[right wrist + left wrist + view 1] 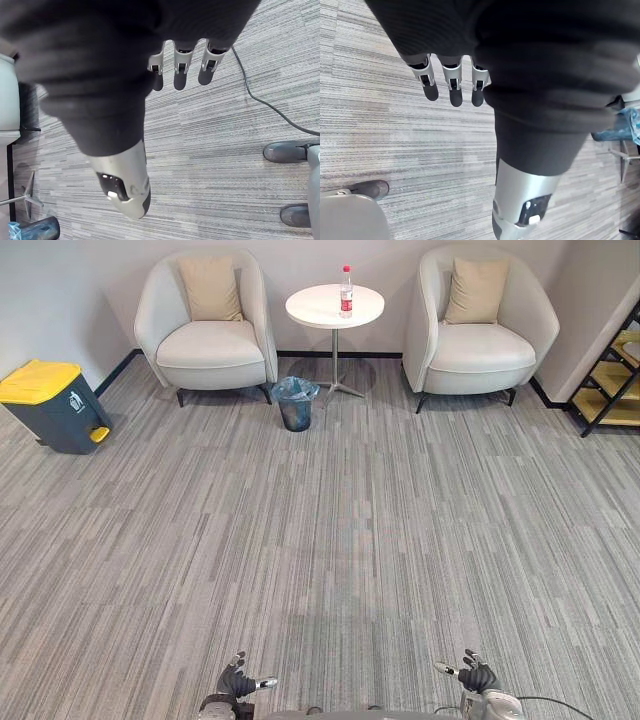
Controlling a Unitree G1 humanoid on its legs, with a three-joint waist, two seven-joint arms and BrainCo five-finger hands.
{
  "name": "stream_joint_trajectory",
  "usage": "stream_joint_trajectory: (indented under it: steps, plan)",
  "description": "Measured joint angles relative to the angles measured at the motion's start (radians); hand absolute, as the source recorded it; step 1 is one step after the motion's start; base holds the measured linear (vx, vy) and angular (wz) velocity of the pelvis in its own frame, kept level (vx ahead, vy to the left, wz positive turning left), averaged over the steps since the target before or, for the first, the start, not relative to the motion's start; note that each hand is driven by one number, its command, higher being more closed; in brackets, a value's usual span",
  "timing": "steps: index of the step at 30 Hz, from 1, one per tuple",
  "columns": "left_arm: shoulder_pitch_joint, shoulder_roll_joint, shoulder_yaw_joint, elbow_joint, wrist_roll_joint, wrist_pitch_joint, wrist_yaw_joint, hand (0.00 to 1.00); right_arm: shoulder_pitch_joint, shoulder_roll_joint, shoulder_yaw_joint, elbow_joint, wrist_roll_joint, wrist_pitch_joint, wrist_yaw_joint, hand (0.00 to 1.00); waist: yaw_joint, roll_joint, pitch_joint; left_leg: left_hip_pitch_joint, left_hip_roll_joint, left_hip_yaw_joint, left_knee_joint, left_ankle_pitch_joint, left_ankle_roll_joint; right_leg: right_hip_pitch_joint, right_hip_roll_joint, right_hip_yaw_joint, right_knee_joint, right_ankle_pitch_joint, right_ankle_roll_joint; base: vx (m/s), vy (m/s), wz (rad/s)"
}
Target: Gather rubbish on tea table into small bin, then transfer packed bag to large trash can.
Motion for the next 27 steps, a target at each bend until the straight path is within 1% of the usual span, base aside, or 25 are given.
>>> stream_joint_trajectory:
  steps: [8,14,17,19,22,27]
  plan:
    - [0.002,0.0,-0.003,0.0,0.0,0.0,-0.002,0.0,0.004,-0.013,0.002,-0.045,-0.029,0.0,0.0,0.0,0.0,0.008,0.007,-0.001,0.002,0.013,0.005,-0.005,-0.005,-0.003,0.001,0.012,0.0,0.002,-0.003,-0.02,-0.012,-0.03]
    - [0.002,0.0,-0.01,-0.001,0.0,-0.001,-0.003,0.0,0.004,-0.017,0.032,-0.075,-0.047,-0.002,-0.001,0.0,0.0,0.008,0.008,-0.007,0.007,0.022,0.007,-0.012,-0.014,-0.016,0.005,0.021,0.0,0.002,-0.003,-0.02,-0.022,-0.05]
    - [-0.001,-0.001,-0.018,-0.001,0.0,-0.005,-0.001,0.0,0.003,-0.002,0.048,-0.075,-0.057,-0.002,-0.006,0.0,0.0,0.008,0.008,-0.009,0.008,0.023,0.009,-0.015,-0.015,-0.016,0.006,0.021,-0.001,0.002,-0.003,0.0,0.0,0.0]
    - [-0.002,-0.001,-0.027,-0.002,0.0,-0.02,0.0,0.0,0.001,0.009,0.05,-0.074,-0.068,-0.002,-0.01,0.0,0.0,0.008,0.008,-0.013,0.009,0.024,0.015,-0.019,-0.015,-0.015,0.006,0.021,-0.001,0.001,-0.003,0.0,0.0,0.0]
    - [-0.005,0.0,-0.036,-0.003,0.0,-0.021,0.002,0.0,0.001,0.011,0.051,-0.073,-0.086,-0.002,-0.024,0.0,0.0,0.008,0.008,-0.019,0.009,0.026,0.025,-0.026,-0.013,-0.016,0.006,0.021,0.0,0.0,-0.001,0.0,0.0,0.0]
    - [-0.008,-0.001,-0.038,-0.003,0.0,-0.021,0.003,0.0,0.0,0.021,0.051,-0.069,-0.086,-0.002,-0.026,0.0,0.0,0.008,0.008,-0.024,0.009,0.029,0.036,-0.038,-0.009,-0.017,0.005,0.021,0.0,-0.001,0.001,0.0,-0.003,-0.01]
